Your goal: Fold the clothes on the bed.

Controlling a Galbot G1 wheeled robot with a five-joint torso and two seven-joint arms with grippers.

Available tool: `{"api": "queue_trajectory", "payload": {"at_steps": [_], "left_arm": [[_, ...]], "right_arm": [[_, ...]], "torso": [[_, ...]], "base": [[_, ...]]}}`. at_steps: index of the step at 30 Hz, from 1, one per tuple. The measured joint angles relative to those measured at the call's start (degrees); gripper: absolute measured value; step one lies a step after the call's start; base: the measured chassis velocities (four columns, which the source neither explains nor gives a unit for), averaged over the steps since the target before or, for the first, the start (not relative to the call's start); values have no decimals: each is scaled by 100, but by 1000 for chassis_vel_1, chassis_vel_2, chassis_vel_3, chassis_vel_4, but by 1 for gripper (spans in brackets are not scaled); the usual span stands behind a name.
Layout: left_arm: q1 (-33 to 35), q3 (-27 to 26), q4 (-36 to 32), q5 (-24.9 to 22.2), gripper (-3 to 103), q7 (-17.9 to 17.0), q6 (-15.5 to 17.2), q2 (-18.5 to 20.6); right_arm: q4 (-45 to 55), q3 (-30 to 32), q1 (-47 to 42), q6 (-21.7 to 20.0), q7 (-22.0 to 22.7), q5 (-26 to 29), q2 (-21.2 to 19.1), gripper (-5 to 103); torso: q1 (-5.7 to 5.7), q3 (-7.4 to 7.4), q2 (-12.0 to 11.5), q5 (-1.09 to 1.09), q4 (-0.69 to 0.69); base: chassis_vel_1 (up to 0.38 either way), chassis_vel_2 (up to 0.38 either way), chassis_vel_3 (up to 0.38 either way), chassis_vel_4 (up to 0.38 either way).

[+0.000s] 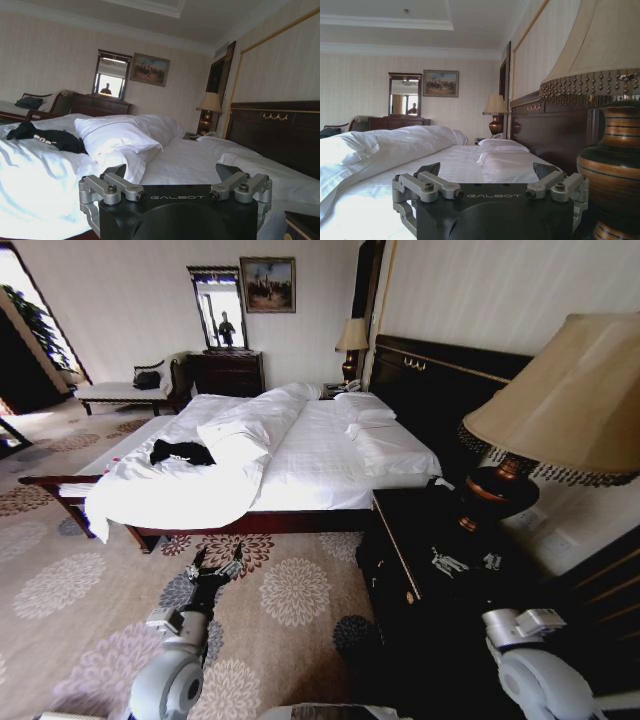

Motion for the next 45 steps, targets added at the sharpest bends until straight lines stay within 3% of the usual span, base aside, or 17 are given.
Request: {"api": "queue_trajectory", "payload": {"at_steps": [45], "left_arm": [[-50,42,26,-84,100,15,-49,63]], "right_arm": [[-110,-75,56,189,-75,-28,184,100]], "torso": [[0,0,0,0,0]], "base": [[-55,49,54,-49]]}}
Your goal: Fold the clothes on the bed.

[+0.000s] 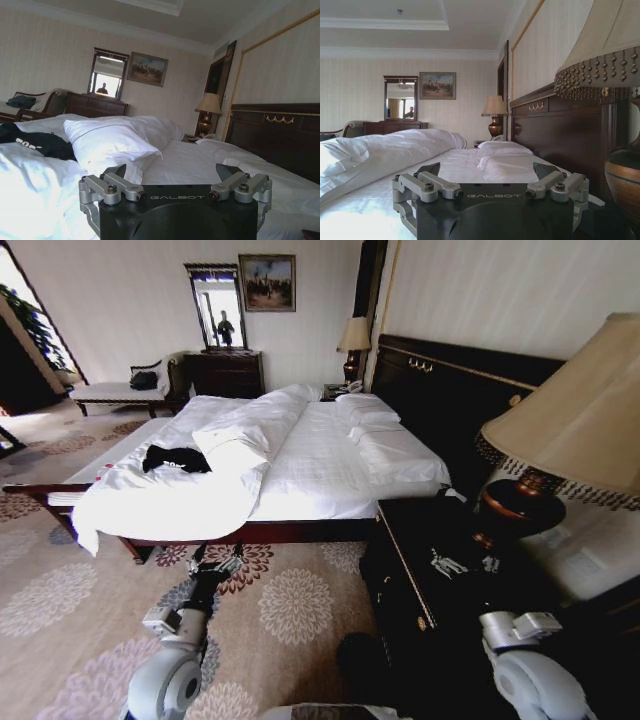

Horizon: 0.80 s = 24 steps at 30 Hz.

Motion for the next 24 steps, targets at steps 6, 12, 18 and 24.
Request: {"api": "queue_trajectory", "payload": {"at_steps": [6,12,18,24], "left_arm": [[8,46,-9,9,100,3,-37,-59],[34,48,-18,45,100,3,-39,-133],[33,39,-70,79,100,1,11,-216],[78,195,-174,198,100,-54,107,-320]], "right_arm": [[-14,-9,2,31,5,-14,32,100],[-12,-27,7,46,6,-30,13,100],[22,-14,40,46,16,-7,-82,100],[12,-9,103,148,36,54,-319,100]], "torso": [[0,0,0,0,0],[0,0,0,0,0],[0,0,0,0,0],[0,0,0,0,0]], "base": [[-93,99,96,-103],[-87,95,76,-76],[-91,77,88,-79],[-99,96,91,-96]]}}
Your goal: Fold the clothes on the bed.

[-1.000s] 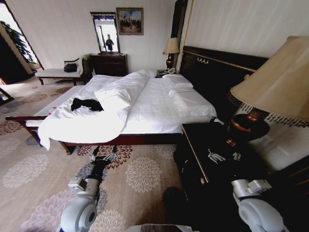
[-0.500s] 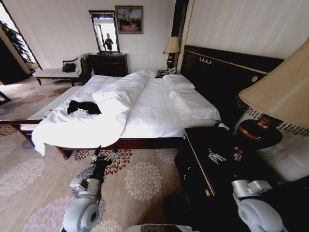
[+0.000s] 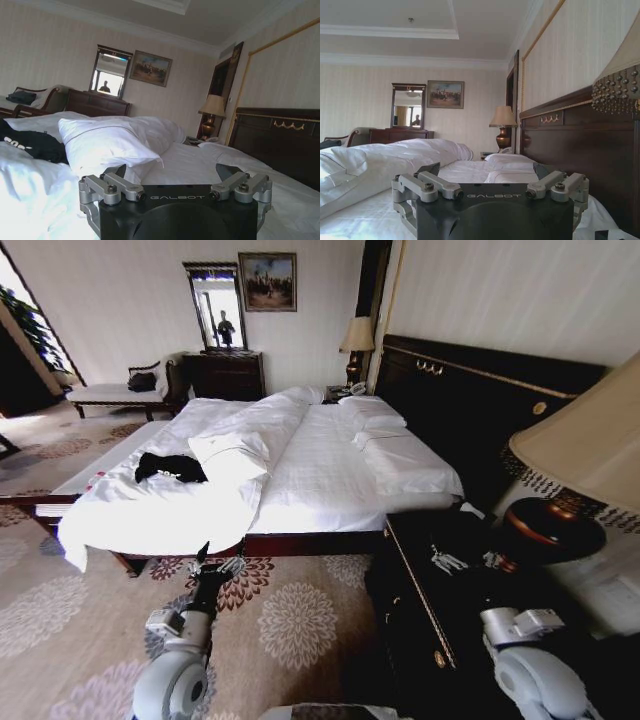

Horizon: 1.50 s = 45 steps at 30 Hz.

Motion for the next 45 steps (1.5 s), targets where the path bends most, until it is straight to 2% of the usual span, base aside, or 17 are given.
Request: {"api": "queue_trajectory", "payload": {"at_steps": [8,23,35,45], "left_arm": [[-107,81,67,101,100,-27,55,6],[-318,49,113,-99,100,-73,243,203],[-446,142,194,-174,100,-92,247,289],[-394,82,252,-129,100,-104,253,381]], "right_arm": [[-90,-33,85,58,37,49,-18,100],[-179,-9,58,89,36,-26,97,100],[-217,-122,-9,90,13,-170,558,100],[-222,-117,105,86,12,-136,511,100]], "torso": [[0,0,0,1,-1],[0,0,0,0,0],[0,0,0,-1,-2],[0,0,0,0,0]], "base": [[-103,102,95,-102],[-114,107,109,-110],[-108,110,110,-106],[-85,99,87,-92]]}}
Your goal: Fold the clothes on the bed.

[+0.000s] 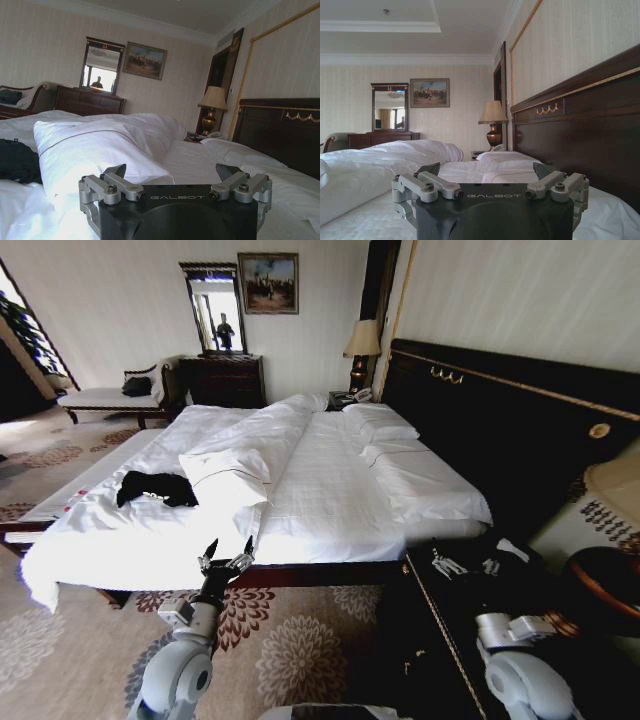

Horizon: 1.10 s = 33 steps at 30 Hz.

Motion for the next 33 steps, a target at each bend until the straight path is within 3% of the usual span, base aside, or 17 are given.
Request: {"api": "queue_trajectory", "payload": {"at_steps": [26,33], "left_arm": [[-25,-354,141,-122,100,-24,-29,162],[71,-348,37,-405,100,-32,36,164]], "right_arm": [[-135,34,66,3,32,29,-156,100],[-133,95,94,30,30,123,-285,100]], "torso": [[1,1,-1,0,-1],[1,0,0,0,0]], "base": [[-105,103,103,-98],[-13,17,17,-15]]}}
